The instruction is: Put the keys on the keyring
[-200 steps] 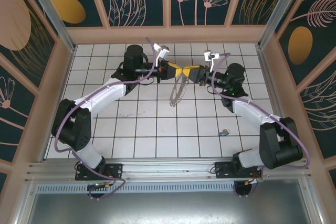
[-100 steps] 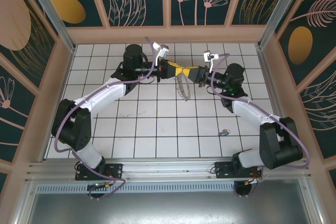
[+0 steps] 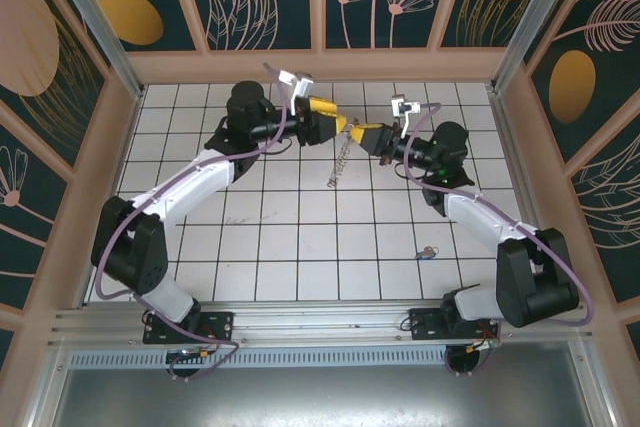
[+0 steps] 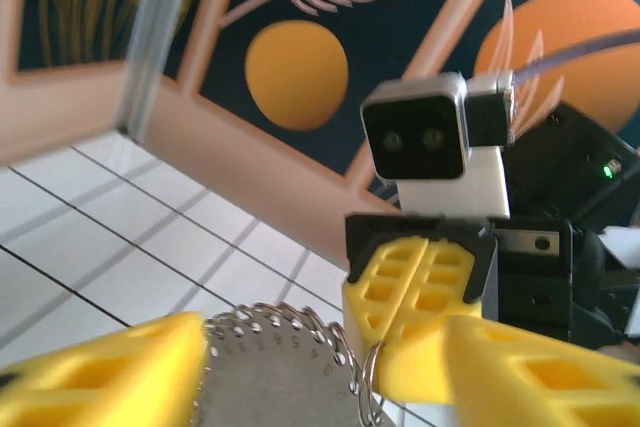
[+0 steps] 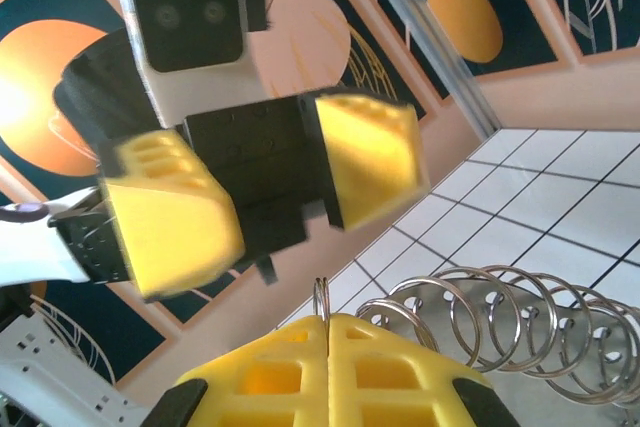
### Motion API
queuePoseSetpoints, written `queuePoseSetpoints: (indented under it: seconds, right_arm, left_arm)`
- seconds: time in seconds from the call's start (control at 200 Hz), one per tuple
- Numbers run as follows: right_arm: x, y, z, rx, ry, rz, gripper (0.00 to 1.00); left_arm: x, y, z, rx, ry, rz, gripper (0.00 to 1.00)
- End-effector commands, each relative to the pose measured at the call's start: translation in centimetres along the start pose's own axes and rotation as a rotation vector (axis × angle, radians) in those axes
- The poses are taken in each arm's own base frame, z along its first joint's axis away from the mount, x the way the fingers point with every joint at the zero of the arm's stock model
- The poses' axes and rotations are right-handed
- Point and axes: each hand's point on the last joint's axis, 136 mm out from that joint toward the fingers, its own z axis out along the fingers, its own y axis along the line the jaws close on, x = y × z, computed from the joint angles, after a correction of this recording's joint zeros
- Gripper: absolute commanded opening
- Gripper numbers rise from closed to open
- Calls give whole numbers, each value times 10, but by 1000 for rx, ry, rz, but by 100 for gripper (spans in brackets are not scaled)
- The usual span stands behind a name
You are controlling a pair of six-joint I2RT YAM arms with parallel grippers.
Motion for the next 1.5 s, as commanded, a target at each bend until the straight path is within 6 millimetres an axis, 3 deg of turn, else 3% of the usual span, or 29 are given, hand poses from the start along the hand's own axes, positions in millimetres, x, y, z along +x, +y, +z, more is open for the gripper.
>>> queuePoseSetpoints:
  seconds: [0.0,0.045,0.445,0.581,0.761,1.061,1.341,1.496]
  right_arm:
    - [-27,20,-5,-31,-93,-129,0]
    - [-32,21,-5,-34,-109,-139,0]
    - [-73,43,-15,-80,-328,-244,0]
    - [-83,46,-20,-94,-403,-246,0]
    - [-93,51,-25,-126,-471,-225,0]
    - [-100,59,-26,-190,-516,-182,0]
    - [-95,50,-18,-205,-517,-107,0]
    - [-90,42,-15,-193,-503,-83,0]
  left_arm:
    - [-57,-9,-15,-100,-157,78,91]
    - [-64,-7,-18,-140,-173,87,99]
    - [-106,10,-40,-353,-315,82,98]
    - [-107,16,-45,-393,-332,70,99]
    - [-93,13,-33,-317,-280,53,98]
    - [-75,-10,-13,-99,-208,17,87]
    - [-64,-30,-3,105,-179,-55,51]
    - [-59,-31,0,138,-166,-78,46]
